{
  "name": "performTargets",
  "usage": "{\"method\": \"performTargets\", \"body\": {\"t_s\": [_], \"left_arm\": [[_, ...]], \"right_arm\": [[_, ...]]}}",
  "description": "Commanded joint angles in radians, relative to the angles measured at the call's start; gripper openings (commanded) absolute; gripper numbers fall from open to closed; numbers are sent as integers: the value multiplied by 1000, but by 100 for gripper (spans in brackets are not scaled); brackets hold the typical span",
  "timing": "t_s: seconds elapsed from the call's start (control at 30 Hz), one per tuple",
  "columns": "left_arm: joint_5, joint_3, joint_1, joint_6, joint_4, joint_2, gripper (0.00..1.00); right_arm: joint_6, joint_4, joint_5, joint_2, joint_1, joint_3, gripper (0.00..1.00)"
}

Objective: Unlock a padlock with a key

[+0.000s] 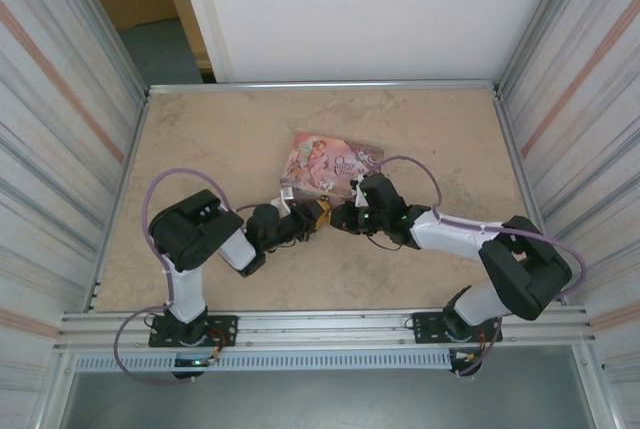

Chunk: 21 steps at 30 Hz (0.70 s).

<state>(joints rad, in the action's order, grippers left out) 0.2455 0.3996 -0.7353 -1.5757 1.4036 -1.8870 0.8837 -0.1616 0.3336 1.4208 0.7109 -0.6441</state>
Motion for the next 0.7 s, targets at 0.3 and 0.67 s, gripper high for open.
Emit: {"method": "performTargets", "body": {"t_s": [0.3,0.67], "left_arm": [[-21,10,-4,42,-282,210,0],[-27,94,-4,39,-802,453,0]], "right_arm": [[-251,175,-33,-265,-49,2,48],[-504,185,-77,-476,-47,7,83]]}}
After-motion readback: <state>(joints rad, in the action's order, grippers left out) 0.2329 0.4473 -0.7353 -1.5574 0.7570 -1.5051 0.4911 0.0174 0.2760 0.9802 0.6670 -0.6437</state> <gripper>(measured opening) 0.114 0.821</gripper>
